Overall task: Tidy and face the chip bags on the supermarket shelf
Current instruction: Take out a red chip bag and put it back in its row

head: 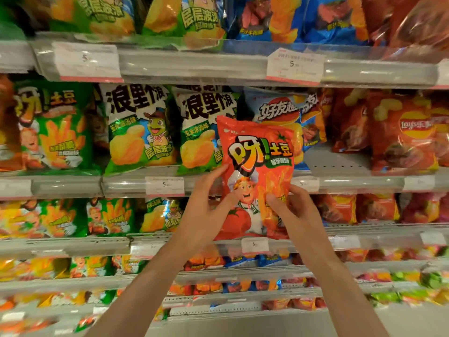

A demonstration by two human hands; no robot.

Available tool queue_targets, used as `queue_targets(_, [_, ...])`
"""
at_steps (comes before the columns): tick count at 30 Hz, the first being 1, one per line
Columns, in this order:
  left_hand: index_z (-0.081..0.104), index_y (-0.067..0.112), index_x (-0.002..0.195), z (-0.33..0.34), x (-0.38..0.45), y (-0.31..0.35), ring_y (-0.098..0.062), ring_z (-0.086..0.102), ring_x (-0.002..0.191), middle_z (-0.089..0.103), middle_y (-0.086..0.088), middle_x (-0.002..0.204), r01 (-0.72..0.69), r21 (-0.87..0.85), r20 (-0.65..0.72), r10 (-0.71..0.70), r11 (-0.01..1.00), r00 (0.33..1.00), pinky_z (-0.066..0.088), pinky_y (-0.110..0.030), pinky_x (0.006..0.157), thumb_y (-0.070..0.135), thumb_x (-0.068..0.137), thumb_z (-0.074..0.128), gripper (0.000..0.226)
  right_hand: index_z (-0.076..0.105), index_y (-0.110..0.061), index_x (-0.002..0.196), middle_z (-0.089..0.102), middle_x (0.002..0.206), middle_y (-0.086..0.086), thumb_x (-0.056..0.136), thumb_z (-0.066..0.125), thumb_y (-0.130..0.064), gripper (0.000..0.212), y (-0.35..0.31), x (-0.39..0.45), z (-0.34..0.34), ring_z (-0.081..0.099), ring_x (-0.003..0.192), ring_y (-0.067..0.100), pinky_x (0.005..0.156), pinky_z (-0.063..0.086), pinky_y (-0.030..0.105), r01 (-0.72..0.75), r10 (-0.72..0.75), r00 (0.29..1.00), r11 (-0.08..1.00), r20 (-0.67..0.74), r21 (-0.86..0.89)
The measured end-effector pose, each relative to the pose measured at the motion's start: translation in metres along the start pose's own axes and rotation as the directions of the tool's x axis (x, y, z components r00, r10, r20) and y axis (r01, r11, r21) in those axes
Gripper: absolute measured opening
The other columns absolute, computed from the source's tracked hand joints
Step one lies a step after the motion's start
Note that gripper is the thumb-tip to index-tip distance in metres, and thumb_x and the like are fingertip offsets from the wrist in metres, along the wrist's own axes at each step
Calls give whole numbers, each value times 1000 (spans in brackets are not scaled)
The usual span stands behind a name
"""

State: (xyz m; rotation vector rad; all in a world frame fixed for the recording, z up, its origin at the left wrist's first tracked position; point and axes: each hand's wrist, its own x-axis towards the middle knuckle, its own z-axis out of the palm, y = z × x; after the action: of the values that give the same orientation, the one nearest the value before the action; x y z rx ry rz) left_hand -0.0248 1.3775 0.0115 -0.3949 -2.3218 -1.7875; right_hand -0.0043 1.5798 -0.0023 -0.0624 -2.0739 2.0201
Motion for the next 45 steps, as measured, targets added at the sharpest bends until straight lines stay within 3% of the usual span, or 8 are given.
queue_targets(5, [43,61,135,-59,-26,-8,5,53,120,47,33,135,-22,-46,6,23,999,1000,52,-41,100,69,82,63,58,56,-41,120,74,104,-13,59,78,-73,72,-12,-34,53,73,91,5,65,57,21,11,-11,1000,998,1,-58])
queue_targets(9, [44,62,133,-140,-59,-19,7,54,117,47,32,135,-43,-54,-11,43,998,999,55,-35,93,65,82,66,56,58,-42,119,75,104,-11,70,79,-61,57,-19,-72,125,74,92,9,68,60,28,27,-25,999,998,48,-49])
queue_targets(16, [44,54,138,-313,-129,-48,7,55,114,47,24,136,-10,-49,-107,5,999,994,54,-17,83,56,86,69,58,57,-46,112,74,103,-19,66,79,-66,54,-23,-129,292,71,91,-2,62,56,16,19,-3,982,996,187,-82])
queue_targets(23, [49,46,138,-447,-160,-67,-5,51,127,48,21,140,1,-46,-258,-13,999,966,50,-30,98,56,80,70,62,55,-39,119,73,117,-8,60,80,-74,73,-43,-141,429,70,107,7,86,57,35,27,4,923,997,384,-76])
queue_targets(27, [48,51,136,-508,-166,-82,9,54,116,50,19,136,-18,-52,-310,1,999,951,50,-11,82,59,82,68,58,56,-45,118,70,123,-13,62,80,-73,66,-52,-136,495,65,117,8,102,51,43,55,-7,881,995,473,-88])
queue_targets(37, [49,48,136,-686,-149,-126,-9,62,114,58,8,133,26,66,-424,5,997,906,55,-31,92,55,83,66,57,50,-37,128,58,140,2,60,82,-74,84,-48,-97,696,55,132,23,106,47,51,116,-77,802,993,592,-28])
queue_targets(41, [53,49,132,-764,-141,-138,-9,68,101,64,13,123,19,103,-491,34,994,870,55,-28,86,52,82,68,52,49,-35,128,59,138,2,58,81,-76,87,-53,-90,785,55,131,22,106,48,50,156,-118,760,988,639,-3])
queue_targets(45, [55,46,131,-823,-141,-157,-14,70,95,69,-1,109,19,78,-552,27,997,834,54,-28,82,49,81,68,52,50,-32,125,63,130,-5,58,80,-76,86,-62,-96,851,62,121,14,102,52,45,204,-157,732,979,662,6])
